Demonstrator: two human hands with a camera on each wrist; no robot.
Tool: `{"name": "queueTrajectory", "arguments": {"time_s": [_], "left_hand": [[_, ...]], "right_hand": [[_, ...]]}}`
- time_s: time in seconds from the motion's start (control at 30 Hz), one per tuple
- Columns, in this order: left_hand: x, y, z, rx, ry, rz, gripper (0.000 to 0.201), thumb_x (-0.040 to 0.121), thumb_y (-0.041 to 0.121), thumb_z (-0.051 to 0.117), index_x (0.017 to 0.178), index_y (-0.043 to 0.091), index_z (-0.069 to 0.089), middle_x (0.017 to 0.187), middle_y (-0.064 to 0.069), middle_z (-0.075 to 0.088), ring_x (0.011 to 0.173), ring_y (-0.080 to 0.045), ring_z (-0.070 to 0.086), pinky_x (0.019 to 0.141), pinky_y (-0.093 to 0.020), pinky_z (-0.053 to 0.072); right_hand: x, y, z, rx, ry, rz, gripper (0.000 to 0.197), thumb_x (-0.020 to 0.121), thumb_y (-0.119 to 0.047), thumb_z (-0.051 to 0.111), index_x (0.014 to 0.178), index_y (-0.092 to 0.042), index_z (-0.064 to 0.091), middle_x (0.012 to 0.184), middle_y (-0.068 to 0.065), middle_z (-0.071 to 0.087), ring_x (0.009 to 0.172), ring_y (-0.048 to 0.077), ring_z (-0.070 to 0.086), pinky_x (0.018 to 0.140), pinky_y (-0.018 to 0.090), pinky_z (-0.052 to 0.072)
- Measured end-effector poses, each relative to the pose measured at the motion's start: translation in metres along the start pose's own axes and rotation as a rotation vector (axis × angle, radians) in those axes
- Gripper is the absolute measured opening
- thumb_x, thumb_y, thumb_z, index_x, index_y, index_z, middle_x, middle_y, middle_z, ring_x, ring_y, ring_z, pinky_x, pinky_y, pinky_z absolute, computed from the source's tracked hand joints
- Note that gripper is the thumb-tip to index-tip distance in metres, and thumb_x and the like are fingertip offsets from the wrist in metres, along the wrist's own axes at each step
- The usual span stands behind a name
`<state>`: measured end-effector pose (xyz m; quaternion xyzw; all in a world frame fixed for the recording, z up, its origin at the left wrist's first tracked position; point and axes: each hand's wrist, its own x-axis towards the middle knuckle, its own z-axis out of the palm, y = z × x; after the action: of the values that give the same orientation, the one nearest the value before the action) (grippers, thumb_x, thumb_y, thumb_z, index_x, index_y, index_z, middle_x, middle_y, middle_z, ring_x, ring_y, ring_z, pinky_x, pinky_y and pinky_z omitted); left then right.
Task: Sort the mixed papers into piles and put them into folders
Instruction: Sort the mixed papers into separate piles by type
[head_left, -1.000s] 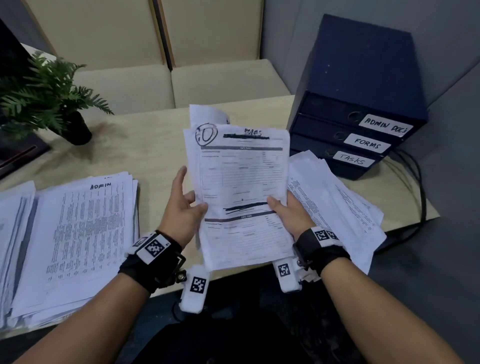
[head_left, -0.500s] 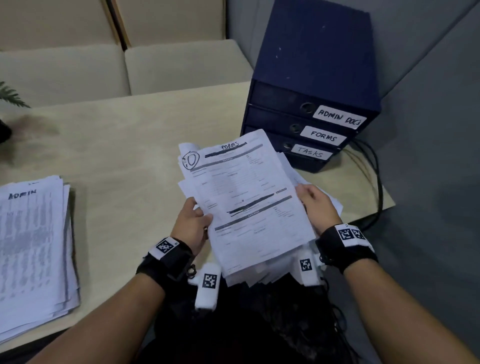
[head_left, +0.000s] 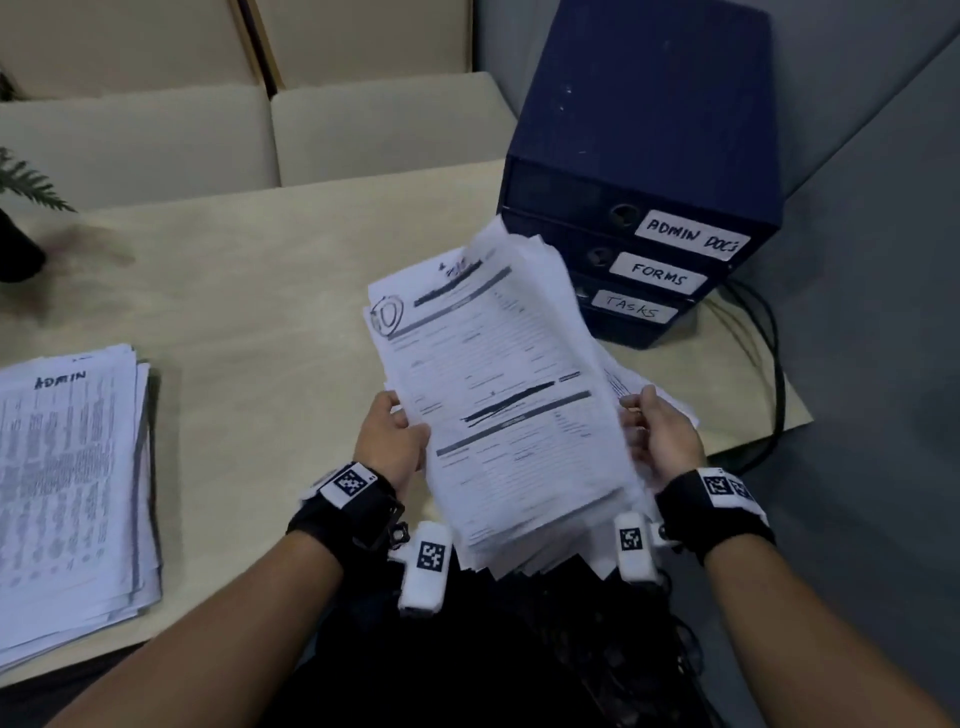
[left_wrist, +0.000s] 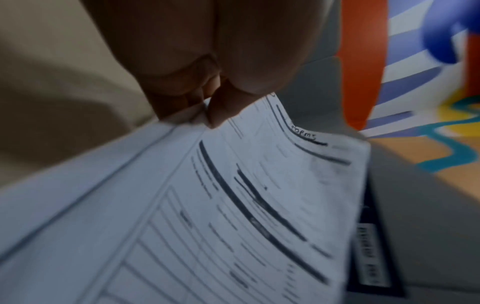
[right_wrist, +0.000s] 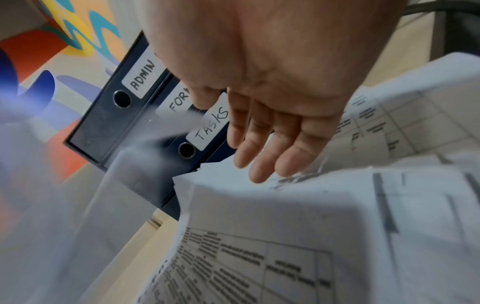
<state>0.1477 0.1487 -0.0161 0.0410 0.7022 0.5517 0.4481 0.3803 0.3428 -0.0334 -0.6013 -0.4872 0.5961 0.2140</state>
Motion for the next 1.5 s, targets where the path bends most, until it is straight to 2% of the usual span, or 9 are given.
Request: {"name": "queueTrajectory", "arguments": {"time_s": [0.07, 0.2, 0.47, 0.63, 0.8, 0.93, 1.13, 1.3, 1.5], "left_hand": [[0.010, -0.021, -0.004, 0.126, 0.074, -0.045, 0.039, 0.077, -0.009, 0.051, 0.111, 0.009, 0.048, 0.080, -0.015, 0.066, 0.061, -0.030, 0.058, 0.055, -0.041, 0.047], [0.015, -0.037, -0.001, 0.422, 0.077, -0.087, 0.038, 0.079, -0.002, 0.052, 0.114, 0.013, 0.044, 0.101, -0.013, 0.066, 0.080, -0.030, 0.061, 0.063, -0.035, 0.047], [0.012, -0.042, 0.008, 0.755, 0.050, -0.002, 0.044, 0.079, 0.014, 0.065, 0.120, 0.006, 0.050, 0.113, -0.017, 0.056, 0.096, -0.032, 0.057, 0.076, -0.034, 0.048], [0.006, -0.035, 0.009, 0.748, -0.019, 0.027, 0.036, 0.082, 0.012, 0.061, 0.115, 0.007, 0.047, 0.100, -0.012, 0.061, 0.083, -0.029, 0.060, 0.059, -0.030, 0.042], [-0.001, -0.029, 0.011, 0.731, -0.041, 0.033, 0.048, 0.084, 0.011, 0.060, 0.127, 0.015, 0.040, 0.104, -0.007, 0.057, 0.085, -0.034, 0.064, 0.071, -0.035, 0.051], [0.005, -0.027, -0.004, 0.674, 0.004, 0.003, 0.068, 0.082, 0.013, 0.062, 0.143, 0.011, 0.033, 0.121, -0.013, 0.058, 0.095, -0.034, 0.063, 0.080, -0.040, 0.054], [0.010, -0.026, -0.037, 0.651, 0.091, -0.019, 0.072, 0.085, 0.012, 0.062, 0.148, 0.010, 0.027, 0.140, -0.016, 0.046, 0.118, -0.033, 0.053, 0.094, -0.040, 0.048], [0.004, -0.030, -0.051, 0.633, 0.073, -0.016, 0.075, 0.085, 0.017, 0.063, 0.149, 0.013, 0.025, 0.148, -0.015, 0.036, 0.131, -0.030, 0.042, 0.104, -0.038, 0.038], [0.011, -0.023, -0.102, 0.473, 0.187, -0.011, 0.072, 0.084, 0.007, 0.063, 0.147, 0.013, 0.030, 0.137, -0.015, 0.051, 0.117, -0.027, 0.054, 0.091, -0.028, 0.040]], "right_hand": [[-0.009, -0.003, 0.001, 0.059, -0.011, -0.002, 0.035, 0.102, -0.042, 0.041, 0.093, -0.013, 0.059, 0.075, 0.005, 0.058, 0.051, 0.012, 0.050, 0.049, 0.023, 0.037], [-0.010, 0.007, 0.011, -0.255, -0.103, -0.034, 0.025, 0.094, -0.039, 0.058, 0.106, -0.017, 0.061, 0.095, 0.004, 0.065, 0.071, 0.017, 0.057, 0.066, 0.029, 0.046], [0.016, -0.011, 0.018, -0.803, 0.036, -0.184, 0.068, 0.083, -0.047, 0.069, 0.138, -0.016, 0.046, 0.139, 0.008, 0.045, 0.125, 0.028, 0.047, 0.106, 0.043, 0.040], [0.045, -0.019, 0.016, -0.987, -0.005, -0.075, 0.100, 0.072, -0.073, 0.062, 0.149, -0.019, 0.028, 0.156, 0.007, 0.030, 0.140, 0.033, 0.032, 0.113, 0.055, 0.028], [0.045, -0.014, 0.036, -1.186, -0.121, -0.026, 0.101, 0.071, -0.076, 0.060, 0.148, -0.020, 0.028, 0.150, 0.011, 0.034, 0.135, 0.035, 0.033, 0.108, 0.055, 0.032], [0.039, -0.011, 0.055, -0.998, -0.229, 0.004, 0.095, 0.069, -0.068, 0.070, 0.142, -0.017, 0.037, 0.143, 0.007, 0.041, 0.124, 0.031, 0.047, 0.100, 0.045, 0.044], [0.023, -0.017, 0.088, -1.220, -0.181, -0.077, 0.086, 0.072, -0.061, 0.069, 0.139, -0.017, 0.038, 0.136, 0.009, 0.038, 0.126, 0.032, 0.034, 0.100, 0.049, 0.040], [0.008, -0.013, 0.120, -1.108, -0.269, -0.049, 0.067, 0.070, -0.050, 0.075, 0.123, -0.016, 0.055, 0.122, 0.004, 0.062, 0.110, 0.028, 0.058, 0.091, 0.038, 0.051], [-0.016, -0.014, 0.155, -0.761, -0.383, -0.018, 0.034, 0.079, -0.027, 0.076, 0.110, -0.019, 0.066, 0.107, 0.000, 0.071, 0.090, 0.021, 0.068, 0.077, 0.034, 0.056]]}}
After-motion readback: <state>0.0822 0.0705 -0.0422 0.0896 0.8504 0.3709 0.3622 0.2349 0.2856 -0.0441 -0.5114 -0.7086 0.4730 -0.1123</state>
